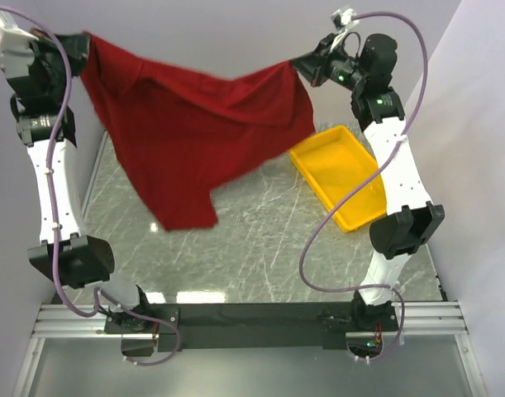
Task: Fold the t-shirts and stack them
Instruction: Flatten the tshirt out
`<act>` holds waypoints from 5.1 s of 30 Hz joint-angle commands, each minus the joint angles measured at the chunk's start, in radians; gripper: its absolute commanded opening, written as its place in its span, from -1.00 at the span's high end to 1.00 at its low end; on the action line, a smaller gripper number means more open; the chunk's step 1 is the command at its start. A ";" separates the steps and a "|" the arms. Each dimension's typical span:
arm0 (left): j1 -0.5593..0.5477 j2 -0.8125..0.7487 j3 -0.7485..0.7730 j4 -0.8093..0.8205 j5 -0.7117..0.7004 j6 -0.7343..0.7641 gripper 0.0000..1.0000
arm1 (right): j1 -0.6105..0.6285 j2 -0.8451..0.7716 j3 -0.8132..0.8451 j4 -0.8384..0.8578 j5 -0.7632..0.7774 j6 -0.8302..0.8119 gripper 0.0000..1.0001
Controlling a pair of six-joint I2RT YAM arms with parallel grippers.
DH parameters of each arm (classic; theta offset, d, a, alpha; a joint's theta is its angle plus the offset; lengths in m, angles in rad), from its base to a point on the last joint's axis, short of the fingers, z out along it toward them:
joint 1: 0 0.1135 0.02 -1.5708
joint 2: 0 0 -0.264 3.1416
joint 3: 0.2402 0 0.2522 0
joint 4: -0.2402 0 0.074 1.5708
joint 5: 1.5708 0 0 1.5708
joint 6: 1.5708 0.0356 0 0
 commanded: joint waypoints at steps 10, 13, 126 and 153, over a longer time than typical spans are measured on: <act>0.020 -0.482 -0.258 0.067 0.085 0.059 0.99 | -0.034 -0.346 -0.500 0.080 -0.249 -0.168 1.00; 0.016 -0.649 -0.564 -0.004 0.104 -0.011 0.99 | -0.028 -0.427 -0.684 -0.104 -0.287 -0.469 1.00; -0.036 0.276 -0.536 -0.411 -0.222 0.466 0.99 | 0.090 0.326 -0.270 -0.576 0.238 -0.495 -0.23; 0.005 0.158 -0.618 -0.382 -0.098 0.423 0.99 | 0.297 0.035 -0.449 -0.394 0.378 -0.668 1.00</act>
